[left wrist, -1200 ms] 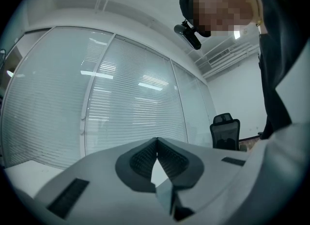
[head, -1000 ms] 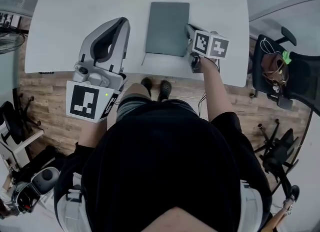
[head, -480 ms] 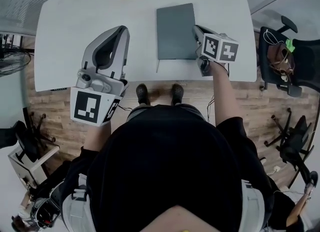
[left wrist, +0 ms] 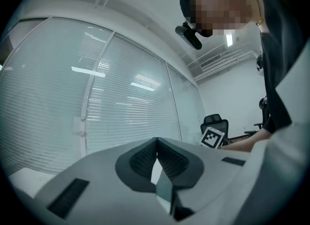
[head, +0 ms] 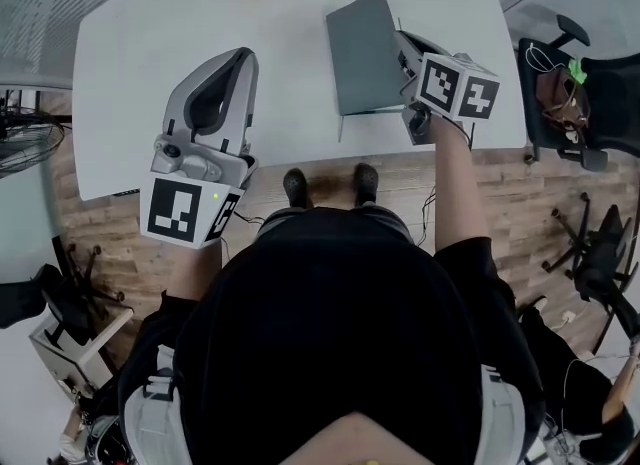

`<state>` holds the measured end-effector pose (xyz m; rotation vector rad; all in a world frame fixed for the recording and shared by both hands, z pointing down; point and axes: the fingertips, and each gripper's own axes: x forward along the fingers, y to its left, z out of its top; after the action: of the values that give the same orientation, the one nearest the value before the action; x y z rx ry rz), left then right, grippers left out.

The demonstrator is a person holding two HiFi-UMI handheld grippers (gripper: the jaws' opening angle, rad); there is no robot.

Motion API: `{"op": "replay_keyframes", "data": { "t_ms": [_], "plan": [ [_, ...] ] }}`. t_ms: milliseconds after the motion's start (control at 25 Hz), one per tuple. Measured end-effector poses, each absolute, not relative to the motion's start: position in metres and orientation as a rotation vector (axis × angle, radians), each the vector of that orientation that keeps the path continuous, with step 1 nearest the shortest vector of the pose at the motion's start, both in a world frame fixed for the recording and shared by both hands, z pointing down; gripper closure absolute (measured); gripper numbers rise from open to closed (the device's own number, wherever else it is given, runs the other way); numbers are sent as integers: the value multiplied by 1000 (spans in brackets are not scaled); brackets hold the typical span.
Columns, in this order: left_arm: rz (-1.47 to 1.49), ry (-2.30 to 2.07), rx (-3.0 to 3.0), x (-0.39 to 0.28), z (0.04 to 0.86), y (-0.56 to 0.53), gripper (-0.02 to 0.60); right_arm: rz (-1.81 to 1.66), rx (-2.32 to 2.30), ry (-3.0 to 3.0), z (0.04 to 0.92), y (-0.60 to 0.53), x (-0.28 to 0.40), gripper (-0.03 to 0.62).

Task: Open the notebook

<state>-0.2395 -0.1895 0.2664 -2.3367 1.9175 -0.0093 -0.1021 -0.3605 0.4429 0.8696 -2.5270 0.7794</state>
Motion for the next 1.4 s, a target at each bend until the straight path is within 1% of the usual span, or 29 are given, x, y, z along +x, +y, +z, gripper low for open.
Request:
{"op": "replay_keyframes", "data": {
  "t_ms": [600, 960, 1400],
  "plan": [
    [59, 1877, -2350, -277, 258, -165, 569, 667, 790, -2605, 395, -311, -173, 582],
    [61, 1887, -2341, -307, 260, -150, 569, 649, 734, -2615, 397, -285, -218, 580],
    [36, 1899, -2353, -338, 269, -129, 569, 612, 696, -2618, 427, -248, -276, 577]
  ]
}}
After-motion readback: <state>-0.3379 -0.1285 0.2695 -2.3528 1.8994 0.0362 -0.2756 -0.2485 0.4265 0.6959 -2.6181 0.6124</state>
